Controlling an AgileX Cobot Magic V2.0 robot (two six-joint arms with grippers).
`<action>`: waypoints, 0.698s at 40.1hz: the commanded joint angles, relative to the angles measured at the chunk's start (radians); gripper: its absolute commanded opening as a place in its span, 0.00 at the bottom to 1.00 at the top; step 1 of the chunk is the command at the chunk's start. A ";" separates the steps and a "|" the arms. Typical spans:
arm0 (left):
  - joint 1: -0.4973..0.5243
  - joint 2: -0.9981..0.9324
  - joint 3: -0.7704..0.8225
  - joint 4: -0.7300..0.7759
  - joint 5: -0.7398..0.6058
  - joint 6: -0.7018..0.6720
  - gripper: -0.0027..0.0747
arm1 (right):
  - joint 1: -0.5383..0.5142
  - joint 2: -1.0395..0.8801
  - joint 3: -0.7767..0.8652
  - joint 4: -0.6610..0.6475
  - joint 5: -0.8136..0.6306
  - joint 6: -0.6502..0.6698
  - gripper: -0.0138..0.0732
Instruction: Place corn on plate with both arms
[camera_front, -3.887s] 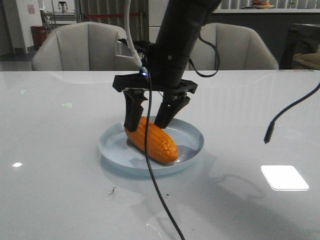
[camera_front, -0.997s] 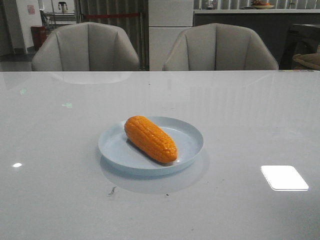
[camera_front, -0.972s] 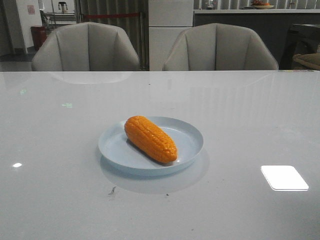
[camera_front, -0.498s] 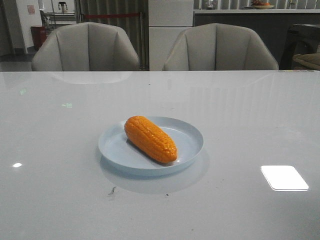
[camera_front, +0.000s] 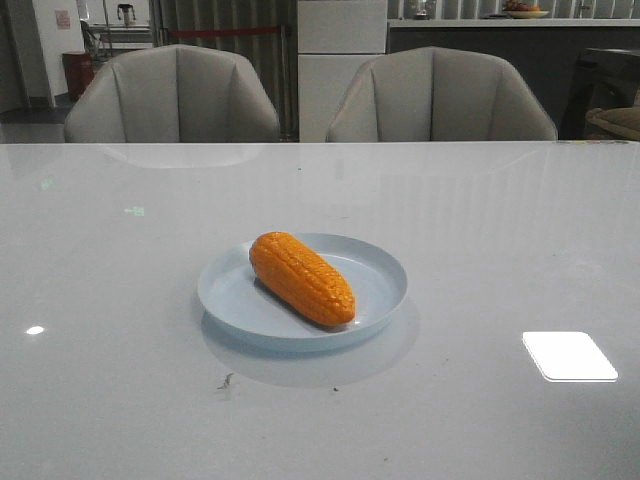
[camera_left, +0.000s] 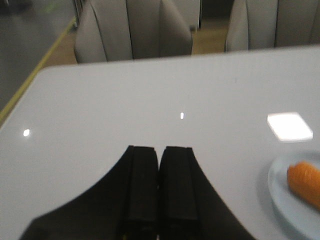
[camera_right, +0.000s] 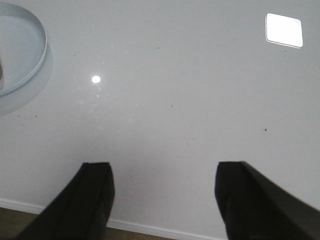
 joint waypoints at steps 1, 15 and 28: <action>0.002 -0.103 0.043 -0.011 -0.232 -0.045 0.15 | -0.006 0.000 -0.025 -0.002 -0.072 -0.010 0.78; 0.002 -0.479 0.323 0.046 -0.341 -0.045 0.15 | -0.006 0.000 -0.025 -0.002 -0.072 -0.010 0.78; 0.002 -0.493 0.510 0.037 -0.319 -0.045 0.15 | -0.006 0.000 -0.025 -0.002 -0.069 -0.010 0.78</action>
